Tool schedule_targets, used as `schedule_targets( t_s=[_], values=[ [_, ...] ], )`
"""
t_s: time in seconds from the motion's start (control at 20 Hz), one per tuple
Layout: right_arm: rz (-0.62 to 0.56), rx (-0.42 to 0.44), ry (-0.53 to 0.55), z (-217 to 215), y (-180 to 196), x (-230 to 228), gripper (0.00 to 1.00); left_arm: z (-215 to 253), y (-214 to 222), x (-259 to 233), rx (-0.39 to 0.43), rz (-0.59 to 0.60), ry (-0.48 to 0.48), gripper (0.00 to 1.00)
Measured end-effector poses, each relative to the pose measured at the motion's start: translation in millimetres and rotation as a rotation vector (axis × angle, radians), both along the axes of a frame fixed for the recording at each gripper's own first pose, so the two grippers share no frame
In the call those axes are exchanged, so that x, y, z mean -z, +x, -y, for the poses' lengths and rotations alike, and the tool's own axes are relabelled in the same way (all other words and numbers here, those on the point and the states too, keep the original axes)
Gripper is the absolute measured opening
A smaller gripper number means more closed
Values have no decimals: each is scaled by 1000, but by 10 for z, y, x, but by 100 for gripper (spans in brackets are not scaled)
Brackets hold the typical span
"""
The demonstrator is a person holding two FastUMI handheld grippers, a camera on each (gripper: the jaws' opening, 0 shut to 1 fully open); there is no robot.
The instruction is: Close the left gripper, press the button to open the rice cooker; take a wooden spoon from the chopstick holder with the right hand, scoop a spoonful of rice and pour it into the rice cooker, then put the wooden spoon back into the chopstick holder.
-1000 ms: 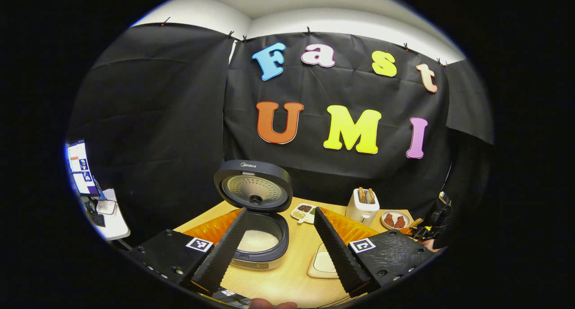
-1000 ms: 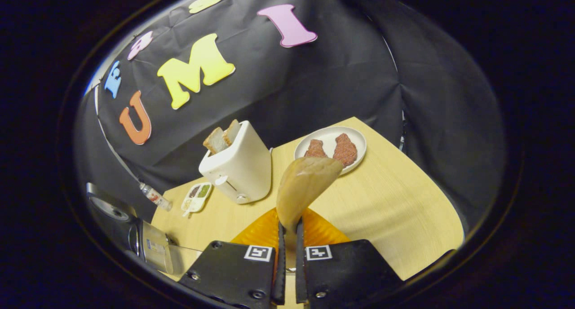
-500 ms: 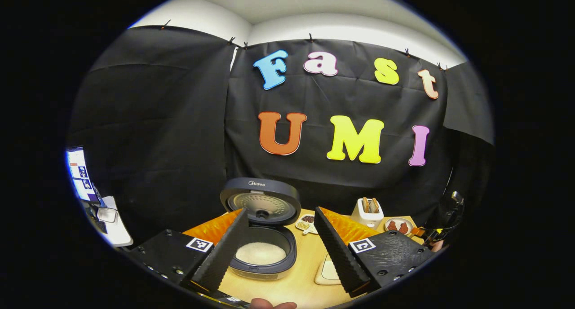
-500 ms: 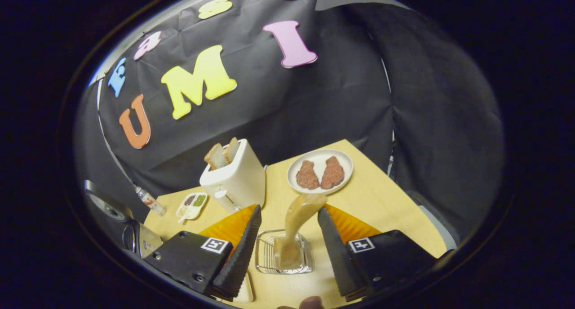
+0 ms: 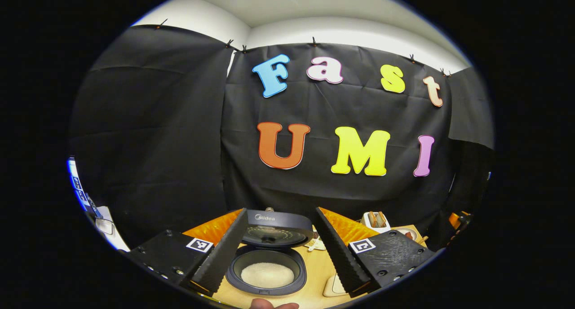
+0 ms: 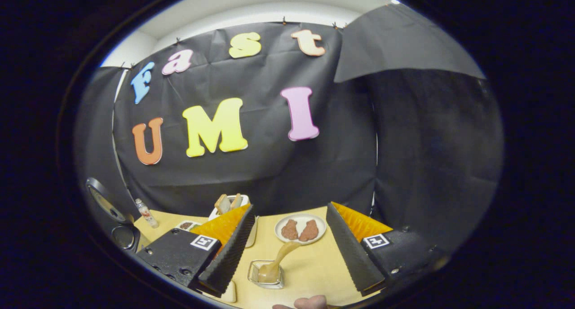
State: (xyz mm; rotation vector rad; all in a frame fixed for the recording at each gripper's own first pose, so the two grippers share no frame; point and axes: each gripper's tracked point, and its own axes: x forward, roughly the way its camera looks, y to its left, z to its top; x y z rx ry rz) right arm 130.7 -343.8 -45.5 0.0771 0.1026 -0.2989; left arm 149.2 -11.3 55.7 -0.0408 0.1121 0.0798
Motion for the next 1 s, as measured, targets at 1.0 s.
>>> schedule_targets(
  t_s=[1.0],
  values=[
    [-17, -10, -206, -896, -1079, -239, 100, -308, 726, 1047, 40, -395, 16, 97]
  ],
)
